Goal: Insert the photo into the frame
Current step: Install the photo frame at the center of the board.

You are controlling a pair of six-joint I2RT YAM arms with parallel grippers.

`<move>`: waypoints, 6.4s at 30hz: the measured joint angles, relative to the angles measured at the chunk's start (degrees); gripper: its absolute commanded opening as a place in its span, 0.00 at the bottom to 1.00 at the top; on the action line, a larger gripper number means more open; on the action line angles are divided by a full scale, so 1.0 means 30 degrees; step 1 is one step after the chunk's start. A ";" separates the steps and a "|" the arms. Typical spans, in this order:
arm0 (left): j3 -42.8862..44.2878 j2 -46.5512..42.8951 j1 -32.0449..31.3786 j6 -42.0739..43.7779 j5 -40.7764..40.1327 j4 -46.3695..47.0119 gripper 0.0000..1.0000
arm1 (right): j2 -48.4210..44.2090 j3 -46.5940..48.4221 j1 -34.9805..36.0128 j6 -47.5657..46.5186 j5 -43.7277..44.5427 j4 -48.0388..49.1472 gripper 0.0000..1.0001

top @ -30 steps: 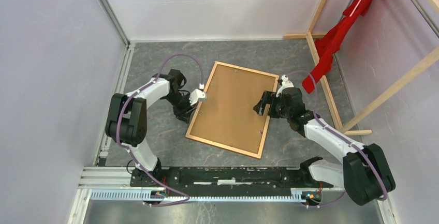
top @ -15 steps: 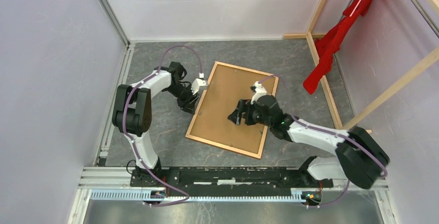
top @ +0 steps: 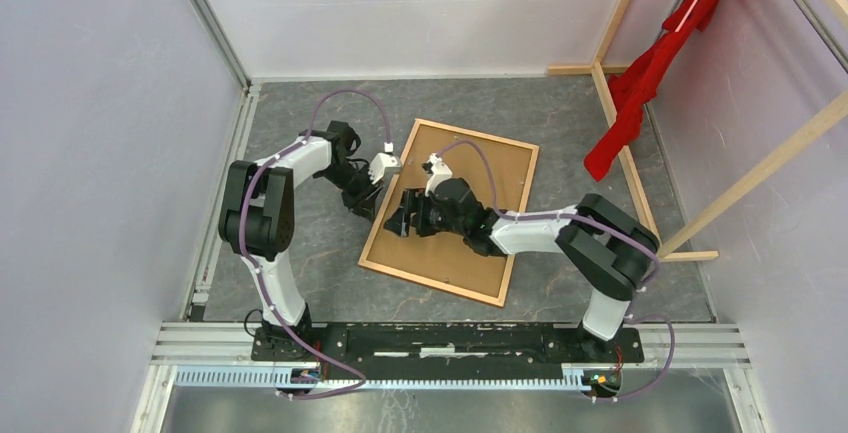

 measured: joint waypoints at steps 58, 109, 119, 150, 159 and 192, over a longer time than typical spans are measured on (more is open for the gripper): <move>0.1341 0.1647 0.0488 0.0758 0.1989 -0.3075 0.20 | 0.5799 0.4109 0.0175 0.0743 -0.1086 0.2608 0.74; 0.6754 0.5748 0.1406 -0.3315 0.3563 -0.0984 0.29 | 0.8393 0.8364 -0.5515 -0.1253 -0.3898 0.1260 0.78; 0.6754 0.5785 0.1406 -0.3228 0.3548 -0.1392 0.28 | 0.9107 0.9799 -0.5719 -0.1610 -0.3832 0.0430 0.77; 0.6747 0.5785 0.1406 -0.2900 0.3402 -0.1588 0.26 | 0.9989 1.0397 -0.5931 -0.0583 -0.3592 0.1406 0.73; 0.6739 0.5785 0.1384 -0.2892 0.3388 -0.1596 0.26 | 0.9202 0.8670 -0.5821 0.0000 -0.3206 0.2681 0.74; 0.6688 0.5785 0.1348 -0.2863 0.3381 -0.1581 0.25 | 1.0207 1.0346 -0.5814 0.1996 -0.3024 0.2069 0.74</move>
